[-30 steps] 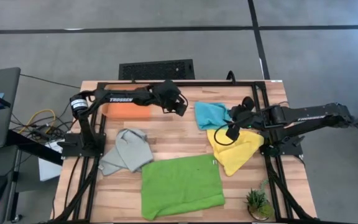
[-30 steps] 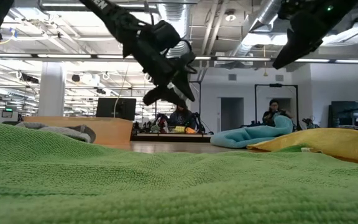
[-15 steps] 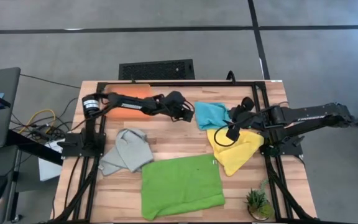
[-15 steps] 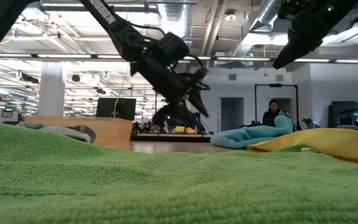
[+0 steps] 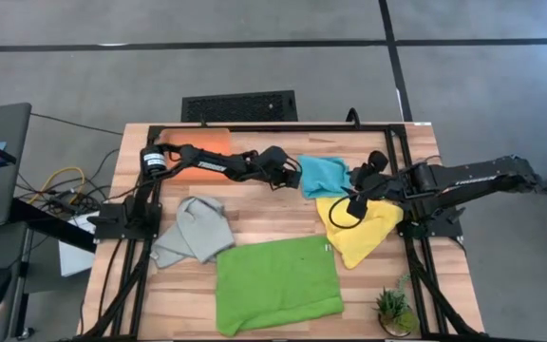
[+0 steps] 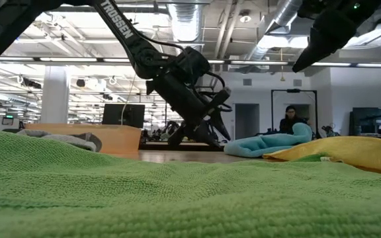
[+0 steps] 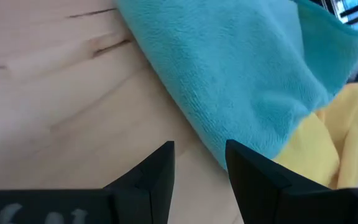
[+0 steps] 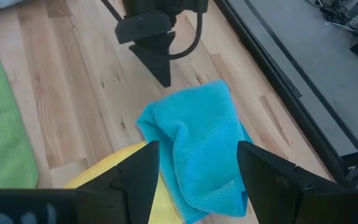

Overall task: Fold microfiber towels
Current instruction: Put the blue microfiber cloth into the orange bin

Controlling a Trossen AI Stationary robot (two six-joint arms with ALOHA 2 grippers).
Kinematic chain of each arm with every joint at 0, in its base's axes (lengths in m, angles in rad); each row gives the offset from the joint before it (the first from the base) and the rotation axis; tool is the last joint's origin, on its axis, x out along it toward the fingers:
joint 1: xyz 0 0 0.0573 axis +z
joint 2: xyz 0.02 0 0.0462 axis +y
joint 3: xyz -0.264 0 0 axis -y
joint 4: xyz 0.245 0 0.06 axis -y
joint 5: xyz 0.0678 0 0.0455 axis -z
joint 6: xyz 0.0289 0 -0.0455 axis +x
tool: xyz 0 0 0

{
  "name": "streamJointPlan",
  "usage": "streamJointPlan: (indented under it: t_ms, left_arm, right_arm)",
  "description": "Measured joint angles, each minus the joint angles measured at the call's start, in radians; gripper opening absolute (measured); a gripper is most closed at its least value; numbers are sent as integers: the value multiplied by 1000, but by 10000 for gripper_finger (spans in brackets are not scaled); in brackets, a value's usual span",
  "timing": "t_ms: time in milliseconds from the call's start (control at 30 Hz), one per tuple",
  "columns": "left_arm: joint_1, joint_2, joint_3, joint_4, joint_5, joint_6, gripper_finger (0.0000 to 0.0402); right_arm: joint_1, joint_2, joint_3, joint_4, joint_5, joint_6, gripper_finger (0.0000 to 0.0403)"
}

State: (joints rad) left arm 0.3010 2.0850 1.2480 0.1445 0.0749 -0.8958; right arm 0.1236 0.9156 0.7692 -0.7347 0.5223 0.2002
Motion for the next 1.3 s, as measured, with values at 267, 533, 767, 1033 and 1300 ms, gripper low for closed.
streamJointPlan:
  t_ms: [267, 533, 767, 1033, 1300]
  left_arm:
    - [-7, 30, 2, 63, -36, -31, 135]
    - [-13, 84, 7, 149, -38, -60, 135]
    - [-17, 89, 19, 157, -51, -51, 135]
    - [-22, 91, 35, 106, -77, -68, 135]
    - [-30, 92, 34, 109, -95, -93, 135]
  right_arm:
    - [1, 0, 0, -13, 1, 0, 240]
    - [1, 0, 0, -17, 1, 0, 240]
    - [1, 0, 0, -20, 1, 0, 240]
    - [1, 0, 0, -21, 0, 0, 240]
    - [1, 0, 0, -21, 0, -1, 240]
